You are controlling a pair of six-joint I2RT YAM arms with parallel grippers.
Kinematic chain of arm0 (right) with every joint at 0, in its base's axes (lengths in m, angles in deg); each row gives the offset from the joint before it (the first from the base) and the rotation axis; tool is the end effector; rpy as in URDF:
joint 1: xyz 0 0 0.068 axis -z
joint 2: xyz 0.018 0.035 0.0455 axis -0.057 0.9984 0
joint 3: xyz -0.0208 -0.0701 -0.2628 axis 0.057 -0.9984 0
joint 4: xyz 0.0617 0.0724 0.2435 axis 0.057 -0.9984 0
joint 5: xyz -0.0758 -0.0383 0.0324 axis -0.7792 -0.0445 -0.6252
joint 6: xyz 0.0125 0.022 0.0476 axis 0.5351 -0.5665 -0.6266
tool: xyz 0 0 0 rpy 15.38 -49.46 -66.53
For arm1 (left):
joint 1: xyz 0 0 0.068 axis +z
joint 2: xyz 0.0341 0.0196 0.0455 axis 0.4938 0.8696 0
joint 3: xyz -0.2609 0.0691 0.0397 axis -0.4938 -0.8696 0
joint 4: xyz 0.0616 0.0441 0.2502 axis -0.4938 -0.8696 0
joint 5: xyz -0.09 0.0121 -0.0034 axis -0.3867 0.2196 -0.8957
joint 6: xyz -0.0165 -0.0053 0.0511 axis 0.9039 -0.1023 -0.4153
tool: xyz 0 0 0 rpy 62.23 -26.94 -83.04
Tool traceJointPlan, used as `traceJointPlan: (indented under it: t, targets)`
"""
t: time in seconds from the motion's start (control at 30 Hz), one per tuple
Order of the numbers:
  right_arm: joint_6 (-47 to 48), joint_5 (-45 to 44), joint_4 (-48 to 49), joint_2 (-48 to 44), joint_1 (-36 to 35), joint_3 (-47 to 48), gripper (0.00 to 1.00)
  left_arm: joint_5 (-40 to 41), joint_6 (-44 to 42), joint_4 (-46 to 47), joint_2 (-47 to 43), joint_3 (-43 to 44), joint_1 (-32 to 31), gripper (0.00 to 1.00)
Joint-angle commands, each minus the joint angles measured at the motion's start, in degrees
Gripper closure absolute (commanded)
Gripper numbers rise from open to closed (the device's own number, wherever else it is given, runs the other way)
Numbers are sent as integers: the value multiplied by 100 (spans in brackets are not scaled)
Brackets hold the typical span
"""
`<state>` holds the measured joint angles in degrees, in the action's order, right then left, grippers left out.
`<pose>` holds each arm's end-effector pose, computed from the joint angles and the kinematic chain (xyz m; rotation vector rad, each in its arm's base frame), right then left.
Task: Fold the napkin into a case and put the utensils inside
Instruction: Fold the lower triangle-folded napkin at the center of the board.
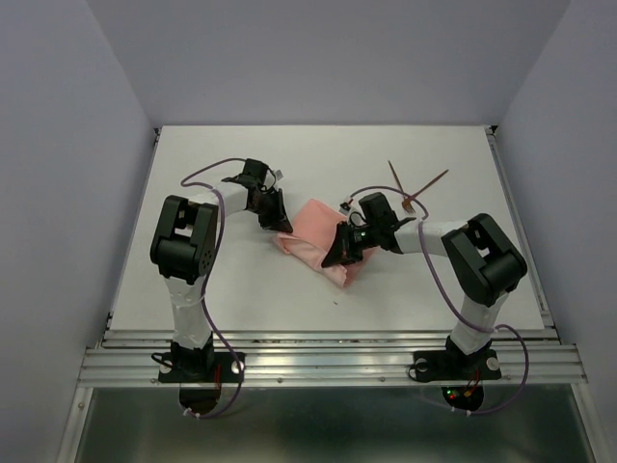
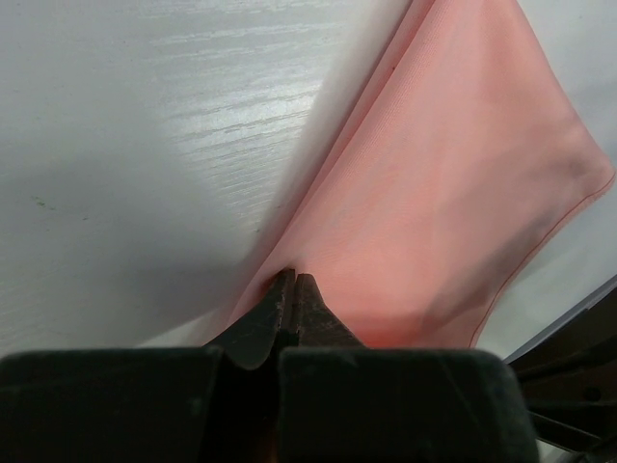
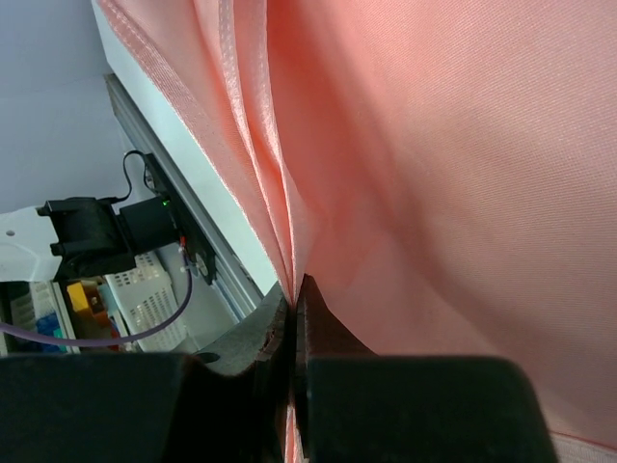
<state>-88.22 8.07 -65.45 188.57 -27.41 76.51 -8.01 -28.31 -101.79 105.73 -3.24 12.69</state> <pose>0.2882 0.2001 0.1426 -0.2177 2.6356 1.4418 0.3893 -0.1363 0.1543 0.0883 2.6322 -0.8958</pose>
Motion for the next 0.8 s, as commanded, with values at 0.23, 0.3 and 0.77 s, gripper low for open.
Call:
traceJointPlan:
  t: [0.23,0.3,0.77]
  targets:
    - [-121,315,571,1,194,-83,99,3,-198,-109,-22,197,12,100]
    - [-112,367,597,62,246,-57,99,3,-225,-118,-31,205,12,100]
    - [125,666,589,616,413,93,99,30,-269,-179,-92,223,21,100]
